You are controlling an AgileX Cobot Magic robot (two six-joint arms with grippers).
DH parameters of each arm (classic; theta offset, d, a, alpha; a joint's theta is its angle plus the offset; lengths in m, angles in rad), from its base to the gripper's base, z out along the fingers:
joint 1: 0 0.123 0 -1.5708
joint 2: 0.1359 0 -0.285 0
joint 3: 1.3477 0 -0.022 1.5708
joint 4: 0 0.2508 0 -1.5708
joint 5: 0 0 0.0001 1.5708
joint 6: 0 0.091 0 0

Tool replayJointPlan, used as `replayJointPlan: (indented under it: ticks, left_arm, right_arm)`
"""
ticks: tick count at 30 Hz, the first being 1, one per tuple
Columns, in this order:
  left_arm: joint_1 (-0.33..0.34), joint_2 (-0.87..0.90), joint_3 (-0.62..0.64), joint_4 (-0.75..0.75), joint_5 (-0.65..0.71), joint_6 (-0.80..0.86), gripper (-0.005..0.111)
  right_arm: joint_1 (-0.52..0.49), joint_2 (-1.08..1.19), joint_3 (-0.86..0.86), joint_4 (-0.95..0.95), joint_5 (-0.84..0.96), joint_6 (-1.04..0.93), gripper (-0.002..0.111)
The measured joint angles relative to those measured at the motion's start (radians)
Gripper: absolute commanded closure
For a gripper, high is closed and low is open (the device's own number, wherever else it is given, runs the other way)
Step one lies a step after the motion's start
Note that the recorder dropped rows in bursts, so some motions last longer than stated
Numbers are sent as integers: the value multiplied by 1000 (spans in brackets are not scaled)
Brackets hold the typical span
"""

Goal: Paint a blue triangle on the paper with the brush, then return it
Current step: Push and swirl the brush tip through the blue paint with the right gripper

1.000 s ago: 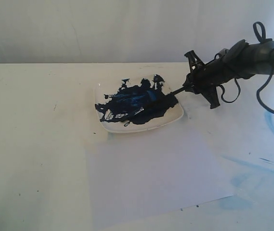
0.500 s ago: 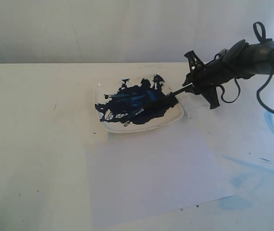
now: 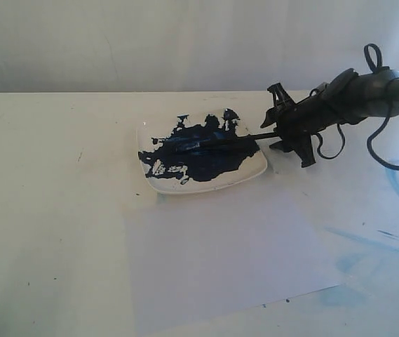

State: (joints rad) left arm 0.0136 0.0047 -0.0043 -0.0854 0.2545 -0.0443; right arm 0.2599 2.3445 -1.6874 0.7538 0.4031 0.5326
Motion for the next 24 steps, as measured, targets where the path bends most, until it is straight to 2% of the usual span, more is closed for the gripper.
replayJointPlan:
  ticks: [11, 18, 24]
  left_arm:
    - [0, 0, 0, 0, 0, 0, 107]
    - [0, 0, 0, 0, 0, 0, 107]
    - [0, 0, 0, 0, 0, 0, 107]
  right_arm:
    - [0, 2, 0, 34, -46, -2, 61]
    - [39, 9, 0, 56, -95, -2, 61]
    - [39, 15, 0, 61, -99, -2, 79]
